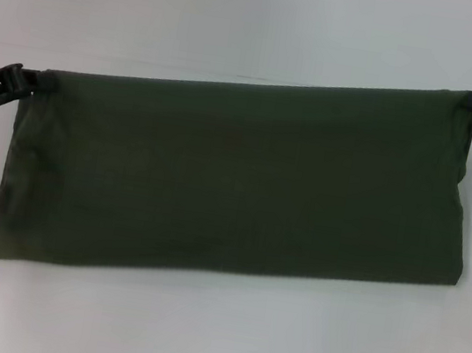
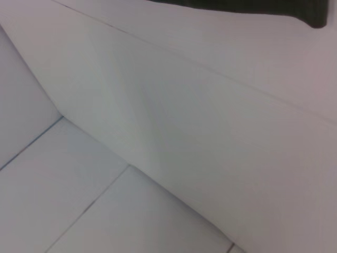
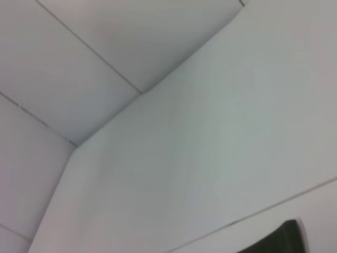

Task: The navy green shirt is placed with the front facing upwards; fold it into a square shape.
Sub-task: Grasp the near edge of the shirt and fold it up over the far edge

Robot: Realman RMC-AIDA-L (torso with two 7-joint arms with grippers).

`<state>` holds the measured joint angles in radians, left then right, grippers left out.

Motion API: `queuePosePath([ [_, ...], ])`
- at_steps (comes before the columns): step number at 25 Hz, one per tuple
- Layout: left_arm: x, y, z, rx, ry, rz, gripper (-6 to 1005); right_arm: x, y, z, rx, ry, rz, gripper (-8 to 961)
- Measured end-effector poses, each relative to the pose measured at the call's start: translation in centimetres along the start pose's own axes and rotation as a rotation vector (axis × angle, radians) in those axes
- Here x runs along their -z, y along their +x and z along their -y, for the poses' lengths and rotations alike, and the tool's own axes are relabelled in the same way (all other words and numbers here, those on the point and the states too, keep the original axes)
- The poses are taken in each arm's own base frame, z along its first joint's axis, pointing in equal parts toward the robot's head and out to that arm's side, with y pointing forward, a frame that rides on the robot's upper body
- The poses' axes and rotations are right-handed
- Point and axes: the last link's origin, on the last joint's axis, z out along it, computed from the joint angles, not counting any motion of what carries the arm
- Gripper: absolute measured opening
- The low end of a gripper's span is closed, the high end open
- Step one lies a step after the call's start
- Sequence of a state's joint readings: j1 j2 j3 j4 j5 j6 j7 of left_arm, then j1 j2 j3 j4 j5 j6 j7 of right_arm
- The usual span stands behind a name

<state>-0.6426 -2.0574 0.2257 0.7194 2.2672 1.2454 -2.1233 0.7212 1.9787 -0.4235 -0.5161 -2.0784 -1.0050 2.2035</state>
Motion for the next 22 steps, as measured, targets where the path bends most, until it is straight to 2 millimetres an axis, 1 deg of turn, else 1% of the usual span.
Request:
queuePosePath([
  [8, -1.9, -1.6, 0.3, -0.002, 0.058, -0.068, 63, -2.4, 1.9, -0.3, 0.042, 0.040, 0.063, 17],
  [16, -3.2, -2.4, 0.5, -0.006, 0.107, -0.105, 64, -4.5, 3.2, -1.1, 0.101, 0.094, 0.101, 32],
  [22, -4.0, -2.8, 0.6, -0.002, 0.136, -0.133, 64, -5.1, 3.4, -1.3, 0.105, 0.102, 0.143, 50],
])
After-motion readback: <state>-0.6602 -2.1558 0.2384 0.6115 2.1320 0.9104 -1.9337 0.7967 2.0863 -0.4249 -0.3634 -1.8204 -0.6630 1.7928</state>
